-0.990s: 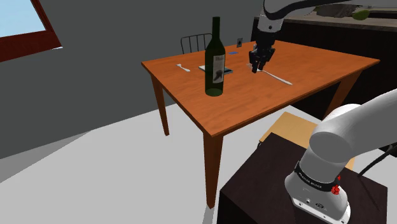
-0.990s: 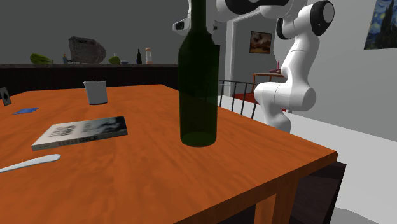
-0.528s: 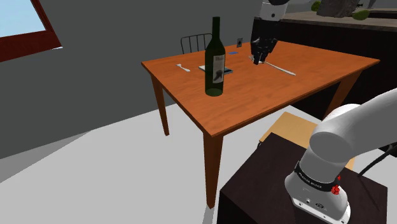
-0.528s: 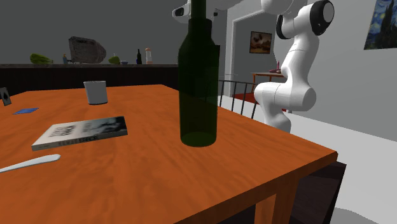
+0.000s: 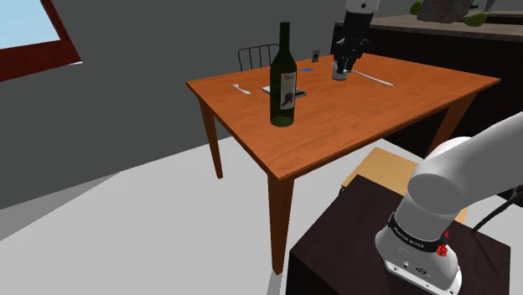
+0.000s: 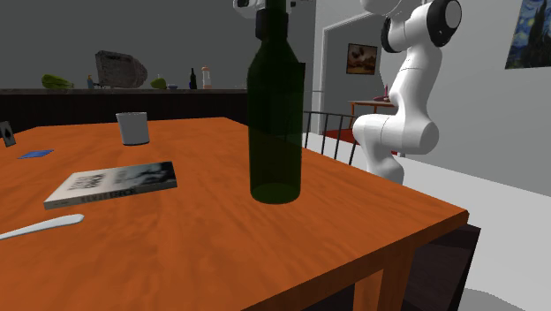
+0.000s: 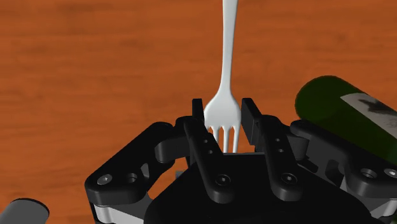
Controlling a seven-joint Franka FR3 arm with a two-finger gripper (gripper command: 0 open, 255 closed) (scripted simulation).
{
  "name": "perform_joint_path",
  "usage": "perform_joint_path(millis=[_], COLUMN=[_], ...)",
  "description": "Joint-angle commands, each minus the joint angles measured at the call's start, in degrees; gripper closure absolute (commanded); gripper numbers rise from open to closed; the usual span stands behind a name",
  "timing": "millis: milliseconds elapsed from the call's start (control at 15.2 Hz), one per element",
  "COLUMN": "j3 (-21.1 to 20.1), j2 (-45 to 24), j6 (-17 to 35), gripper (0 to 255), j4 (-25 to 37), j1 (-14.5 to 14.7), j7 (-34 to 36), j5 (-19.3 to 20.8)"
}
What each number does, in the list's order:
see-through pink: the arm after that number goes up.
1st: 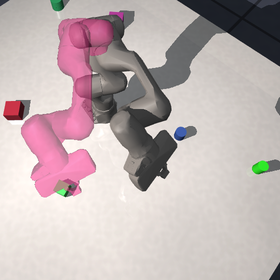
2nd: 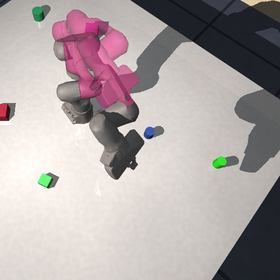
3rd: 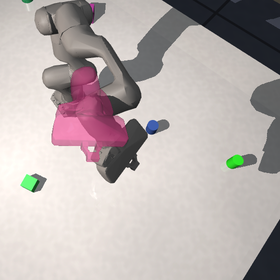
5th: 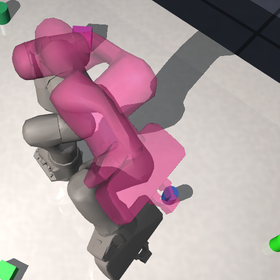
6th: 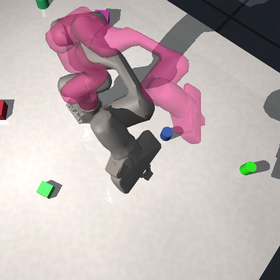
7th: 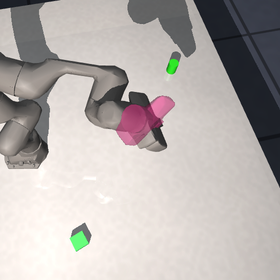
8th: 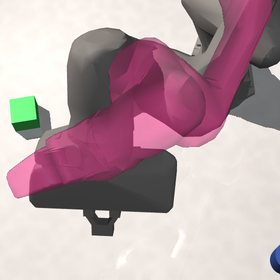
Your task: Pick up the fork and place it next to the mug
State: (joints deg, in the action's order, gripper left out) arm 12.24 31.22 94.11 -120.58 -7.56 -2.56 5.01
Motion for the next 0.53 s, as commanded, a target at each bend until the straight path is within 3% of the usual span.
perform_joint_path(millis=[0, 462], j3=[1.9, 9.5], j2=[-2.9, -15.0], j6=[0.6, 1.5], gripper=[255, 255], j4=[2.4, 13.6], j1=[-0.3, -1.2], j7=[-2.2, -11.6], j5=[0.2, -1.1])
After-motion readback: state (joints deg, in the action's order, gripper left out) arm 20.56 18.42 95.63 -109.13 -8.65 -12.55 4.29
